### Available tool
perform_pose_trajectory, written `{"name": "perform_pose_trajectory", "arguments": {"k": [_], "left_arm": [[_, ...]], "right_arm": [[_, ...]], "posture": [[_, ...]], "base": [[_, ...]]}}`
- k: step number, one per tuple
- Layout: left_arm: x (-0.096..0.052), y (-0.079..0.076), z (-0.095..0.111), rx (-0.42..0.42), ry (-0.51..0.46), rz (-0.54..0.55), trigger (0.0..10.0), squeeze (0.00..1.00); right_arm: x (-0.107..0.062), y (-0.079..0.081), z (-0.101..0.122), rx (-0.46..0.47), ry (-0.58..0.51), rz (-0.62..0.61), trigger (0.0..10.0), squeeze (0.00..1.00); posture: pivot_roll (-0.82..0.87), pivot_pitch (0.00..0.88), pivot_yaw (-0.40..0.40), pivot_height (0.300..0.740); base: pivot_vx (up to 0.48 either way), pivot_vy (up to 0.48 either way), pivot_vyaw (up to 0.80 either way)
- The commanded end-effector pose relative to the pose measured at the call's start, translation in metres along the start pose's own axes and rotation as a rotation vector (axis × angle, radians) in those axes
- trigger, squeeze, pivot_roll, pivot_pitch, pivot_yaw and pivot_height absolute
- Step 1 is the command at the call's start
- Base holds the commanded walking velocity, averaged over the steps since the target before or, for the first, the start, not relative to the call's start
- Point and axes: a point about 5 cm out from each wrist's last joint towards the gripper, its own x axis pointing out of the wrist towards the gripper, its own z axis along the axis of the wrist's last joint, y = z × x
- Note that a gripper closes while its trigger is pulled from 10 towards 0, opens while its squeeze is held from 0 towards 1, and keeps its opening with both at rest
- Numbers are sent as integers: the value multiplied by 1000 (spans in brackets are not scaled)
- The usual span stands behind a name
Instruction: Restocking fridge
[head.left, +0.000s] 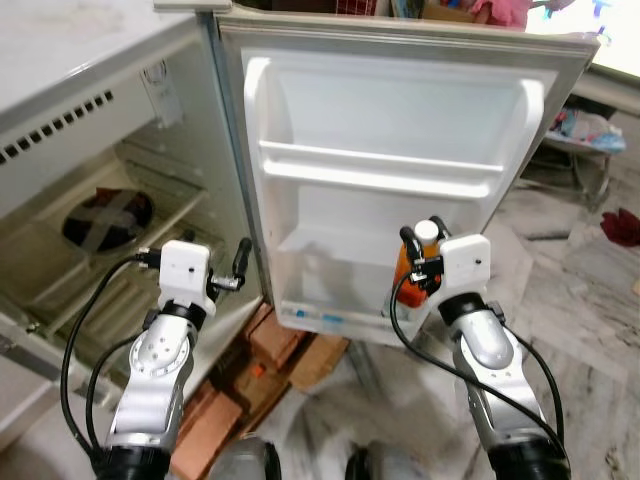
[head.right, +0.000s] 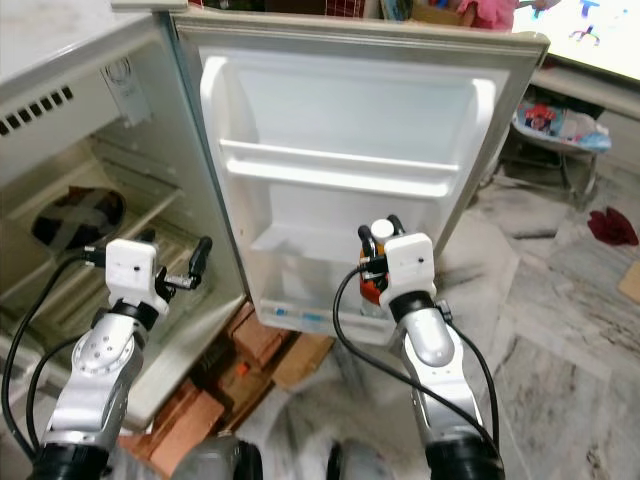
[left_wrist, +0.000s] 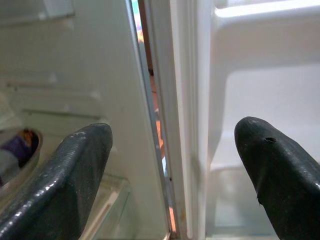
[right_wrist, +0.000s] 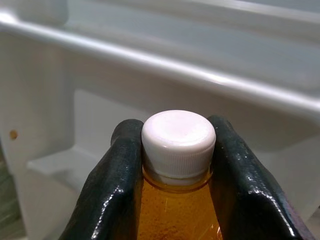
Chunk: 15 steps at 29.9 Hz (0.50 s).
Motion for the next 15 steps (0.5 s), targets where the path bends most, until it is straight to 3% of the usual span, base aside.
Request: {"name": "perform_pose_trajectory", "arguments": {"k": [1, 5, 15], "left_arm": [[-1, 0, 0, 1, 7, 6, 10000, 0], [0, 0, 0, 1, 5, 7, 10000, 0], [1, -1, 3, 13, -14, 7, 10000, 0]], "right_arm": [[1, 3, 4, 15, -24, 15, 10000, 0], [1, 5, 5, 24, -31, 29, 10000, 0], [0, 6, 6, 22, -32, 39, 10000, 0]], "posture": [[5, 71, -16, 641], [5, 72, -16, 616], [3, 77, -19, 616]], "base": [[0, 0, 0], [0, 0, 0], [0, 0, 0]]}}
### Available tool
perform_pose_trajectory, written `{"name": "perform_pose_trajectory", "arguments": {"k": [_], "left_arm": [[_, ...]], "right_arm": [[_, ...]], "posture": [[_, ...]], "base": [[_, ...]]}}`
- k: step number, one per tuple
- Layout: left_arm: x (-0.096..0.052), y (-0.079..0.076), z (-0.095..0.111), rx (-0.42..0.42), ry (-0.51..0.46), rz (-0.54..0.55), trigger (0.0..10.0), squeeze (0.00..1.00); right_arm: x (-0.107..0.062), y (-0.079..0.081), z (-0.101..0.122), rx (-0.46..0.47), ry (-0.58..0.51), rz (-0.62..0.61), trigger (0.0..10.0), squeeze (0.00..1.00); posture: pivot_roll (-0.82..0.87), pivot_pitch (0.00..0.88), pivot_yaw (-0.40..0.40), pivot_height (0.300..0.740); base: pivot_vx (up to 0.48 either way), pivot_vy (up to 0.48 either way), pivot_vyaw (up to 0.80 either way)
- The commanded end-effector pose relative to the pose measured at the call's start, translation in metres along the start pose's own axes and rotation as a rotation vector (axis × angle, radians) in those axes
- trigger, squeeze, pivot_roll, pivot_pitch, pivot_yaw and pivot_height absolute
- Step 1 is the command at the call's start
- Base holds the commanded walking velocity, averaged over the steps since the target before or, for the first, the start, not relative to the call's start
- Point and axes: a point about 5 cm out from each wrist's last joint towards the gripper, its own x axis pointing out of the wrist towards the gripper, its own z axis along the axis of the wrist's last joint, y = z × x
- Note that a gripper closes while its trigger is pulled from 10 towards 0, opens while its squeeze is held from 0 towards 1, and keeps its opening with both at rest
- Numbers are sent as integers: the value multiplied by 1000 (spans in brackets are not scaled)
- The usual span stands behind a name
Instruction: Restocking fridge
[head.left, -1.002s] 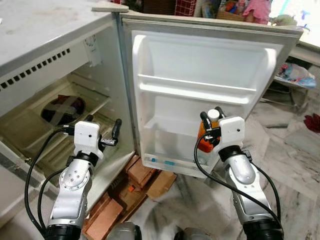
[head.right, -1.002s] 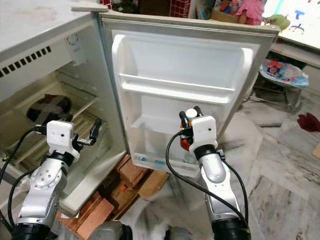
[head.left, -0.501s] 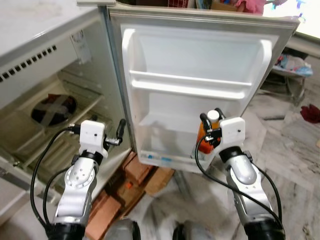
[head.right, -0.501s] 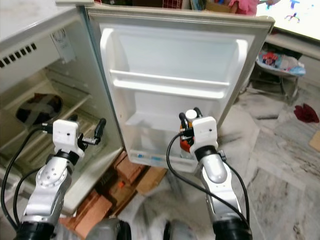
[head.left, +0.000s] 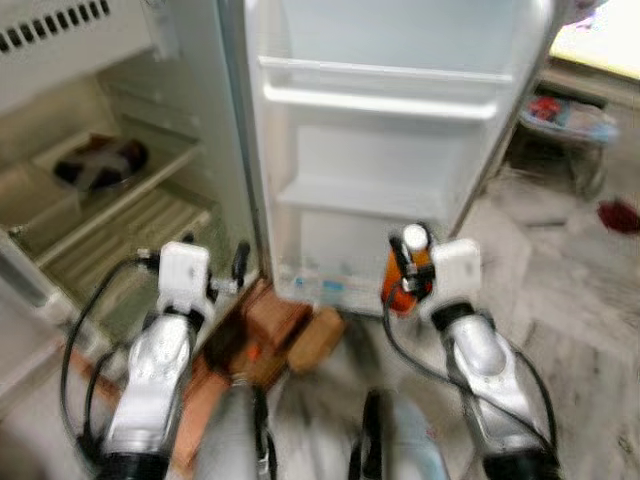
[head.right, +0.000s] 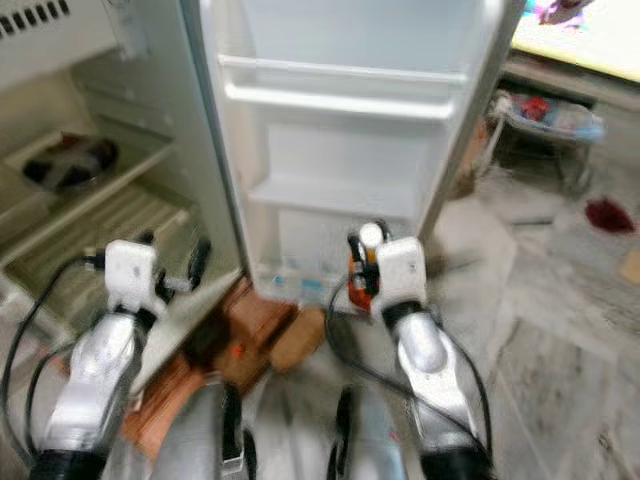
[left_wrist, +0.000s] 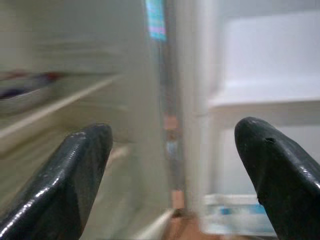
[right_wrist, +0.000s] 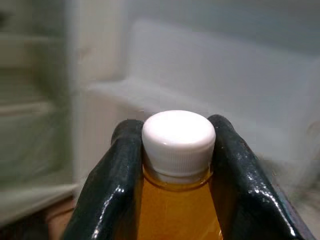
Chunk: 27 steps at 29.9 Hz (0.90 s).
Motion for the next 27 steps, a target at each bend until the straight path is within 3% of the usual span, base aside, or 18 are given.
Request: {"name": "perform_pose_trajectory", "arguments": {"k": [1, 10, 27], "left_arm": [[-2, -2, -9, 4, 42, -6, 10000, 0], [-1, -1, -6, 17, 13, 0, 10000, 0], [3, -2, -5, 20, -4, -12, 10000, 0]], "right_arm": [[-1, 2, 4, 14, -24, -4, 10000, 0], [0, 3, 4, 14, -30, 2, 10000, 0], [7, 10, 11, 1, -67, 58, 10000, 0]], "posture": [[3, 77, -19, 616], [1, 78, -19, 616], [0, 74, -19, 616]], "base": [[0, 0, 0], [0, 0, 0], [399, 0, 0]]}}
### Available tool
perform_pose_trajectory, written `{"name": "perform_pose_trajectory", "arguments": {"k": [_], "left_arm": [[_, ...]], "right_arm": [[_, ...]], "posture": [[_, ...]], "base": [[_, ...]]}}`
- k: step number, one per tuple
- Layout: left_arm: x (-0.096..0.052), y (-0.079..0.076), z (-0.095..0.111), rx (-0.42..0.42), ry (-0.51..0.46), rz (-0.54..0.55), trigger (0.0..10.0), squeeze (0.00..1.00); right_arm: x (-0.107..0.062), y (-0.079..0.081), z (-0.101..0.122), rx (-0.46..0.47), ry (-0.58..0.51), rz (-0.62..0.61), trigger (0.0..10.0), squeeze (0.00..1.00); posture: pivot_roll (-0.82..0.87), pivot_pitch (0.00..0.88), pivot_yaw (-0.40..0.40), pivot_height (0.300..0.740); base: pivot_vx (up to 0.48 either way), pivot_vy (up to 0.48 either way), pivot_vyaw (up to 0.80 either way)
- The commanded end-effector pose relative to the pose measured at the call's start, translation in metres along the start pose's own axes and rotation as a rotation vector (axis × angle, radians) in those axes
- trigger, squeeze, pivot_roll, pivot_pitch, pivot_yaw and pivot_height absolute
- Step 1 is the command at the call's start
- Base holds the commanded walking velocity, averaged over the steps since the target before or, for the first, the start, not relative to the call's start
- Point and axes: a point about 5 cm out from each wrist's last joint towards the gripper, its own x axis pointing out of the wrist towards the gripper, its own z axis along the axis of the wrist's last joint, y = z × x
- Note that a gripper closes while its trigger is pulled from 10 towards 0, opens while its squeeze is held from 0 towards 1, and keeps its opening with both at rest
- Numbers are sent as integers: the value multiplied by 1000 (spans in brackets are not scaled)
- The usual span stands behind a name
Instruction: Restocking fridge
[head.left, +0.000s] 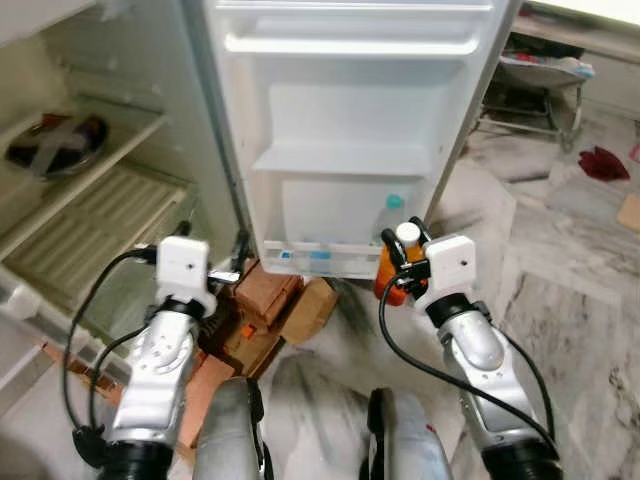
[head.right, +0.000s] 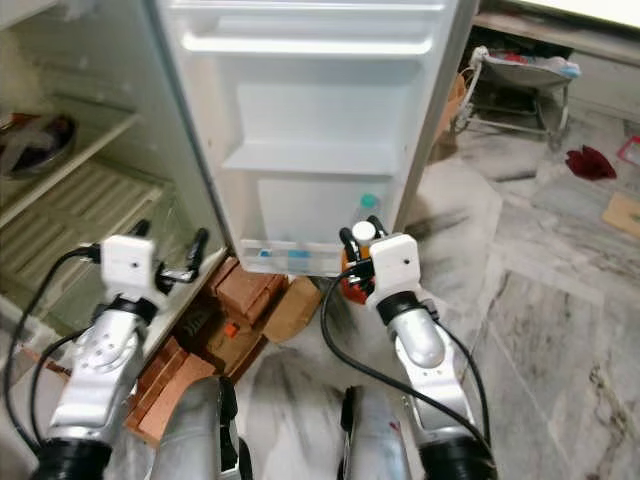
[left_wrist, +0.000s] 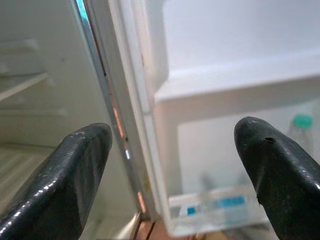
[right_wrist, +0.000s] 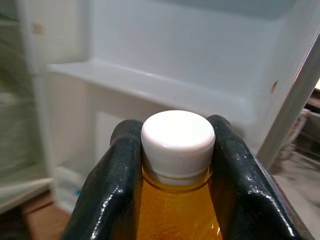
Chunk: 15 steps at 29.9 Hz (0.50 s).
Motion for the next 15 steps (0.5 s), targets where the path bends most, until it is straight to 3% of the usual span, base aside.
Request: {"name": "perform_pose_trajectory", "arguments": {"k": [1, 8, 15], "left_arm": [[-4, 13, -4, 25, 21, 29, 10000, 0], [-4, 11, -5, 22, 30, 31, 10000, 0], [-3, 9, -6, 15, 41, 36, 10000, 0]], "right_arm": [[9, 11, 14, 7, -70, 43, 10000, 0], [6, 9, 11, 7, -63, 46, 10000, 0], [4, 10, 10, 20, -63, 61, 10000, 0]], "posture": [[0, 74, -19, 616], [3, 78, -21, 616], [1, 79, -20, 616]], "base": [[424, 0, 0], [381, 0, 0], [0, 0, 0]]}}
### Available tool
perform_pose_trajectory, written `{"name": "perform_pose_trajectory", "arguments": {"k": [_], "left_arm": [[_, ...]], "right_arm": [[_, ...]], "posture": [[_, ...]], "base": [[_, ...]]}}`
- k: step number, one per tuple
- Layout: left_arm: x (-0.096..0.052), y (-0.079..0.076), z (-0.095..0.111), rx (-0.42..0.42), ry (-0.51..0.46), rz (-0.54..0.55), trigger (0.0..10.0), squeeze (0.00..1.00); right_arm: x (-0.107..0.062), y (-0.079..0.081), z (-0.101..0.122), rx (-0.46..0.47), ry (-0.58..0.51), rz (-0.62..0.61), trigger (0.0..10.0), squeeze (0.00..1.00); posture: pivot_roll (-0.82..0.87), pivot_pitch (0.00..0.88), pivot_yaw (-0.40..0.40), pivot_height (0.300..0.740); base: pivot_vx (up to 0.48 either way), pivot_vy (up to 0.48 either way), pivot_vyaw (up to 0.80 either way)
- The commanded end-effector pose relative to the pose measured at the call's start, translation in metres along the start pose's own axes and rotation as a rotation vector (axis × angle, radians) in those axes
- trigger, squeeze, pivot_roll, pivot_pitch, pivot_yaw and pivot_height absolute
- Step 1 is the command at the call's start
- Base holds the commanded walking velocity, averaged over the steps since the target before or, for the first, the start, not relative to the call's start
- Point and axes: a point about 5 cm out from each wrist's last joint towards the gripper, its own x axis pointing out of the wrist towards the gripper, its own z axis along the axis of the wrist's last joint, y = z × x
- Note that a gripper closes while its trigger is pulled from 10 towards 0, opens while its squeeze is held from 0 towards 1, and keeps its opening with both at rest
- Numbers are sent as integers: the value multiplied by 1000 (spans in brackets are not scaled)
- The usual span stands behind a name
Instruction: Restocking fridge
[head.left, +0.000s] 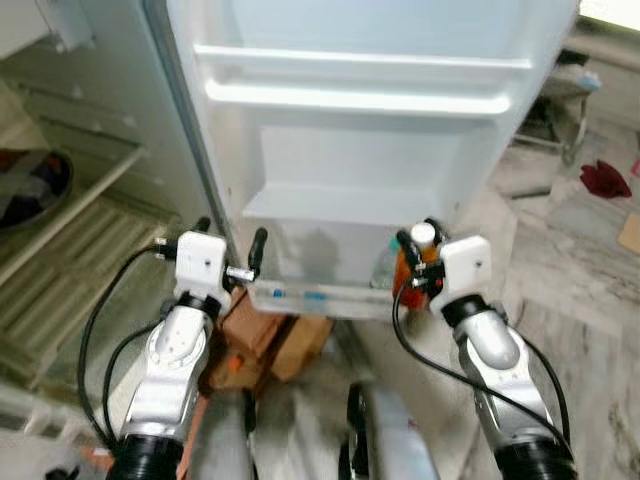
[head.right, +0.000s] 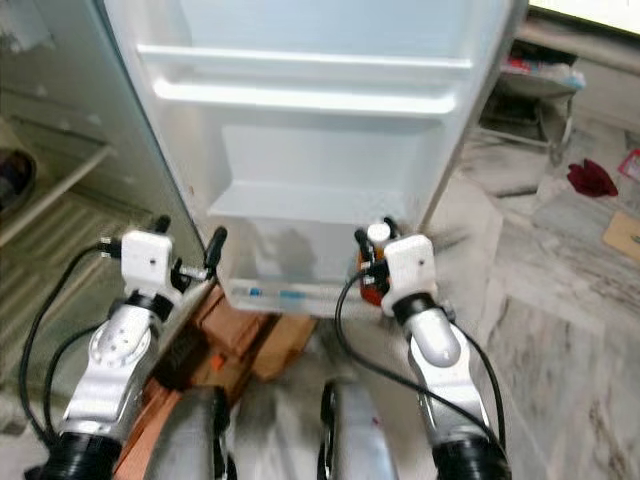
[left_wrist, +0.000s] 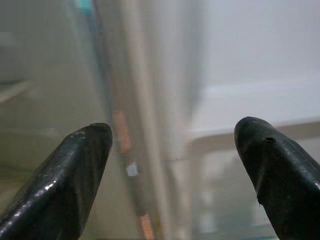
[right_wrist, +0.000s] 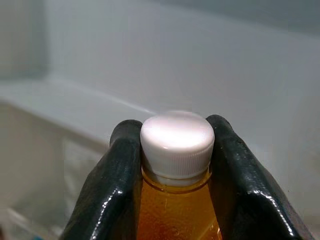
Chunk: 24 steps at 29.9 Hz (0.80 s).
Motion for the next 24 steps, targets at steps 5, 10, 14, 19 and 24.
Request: {"name": "perform_pose_trajectory", "arguments": {"k": [5, 10, 14, 19, 24], "left_arm": [[-3, -3, -3, -10, 16, 14, 10000, 0], [-1, -6, 4, -8, 3, -8, 10000, 0], [-2, -3, 4, 22, -4, -26, 10000, 0], [-1, 2, 7, 18, 0, 11, 10000, 0], [-1, 3, 12, 12, -15, 8, 10000, 0]], "right_arm": [[0, 5, 10, 1, -46, 64, 10000, 0], [1, 13, 16, 4, -58, 137, 10000, 0], [10, 22, 10, 7, -37, 210, 10000, 0], [22, 32, 7, -53, -45, 327, 10000, 0], [32, 35, 6, -78, -45, 354, 10000, 0]], "posture": [[-22, 83, -1, 616], [-3, 123, -21, 616], [13, 167, -51, 616], [20, 210, -30, 576], [27, 244, -39, 561]], "base": [[0, 0, 0], [0, 0, 0], [0, 0, 0], [0, 0, 0], [0, 0, 0]]}}
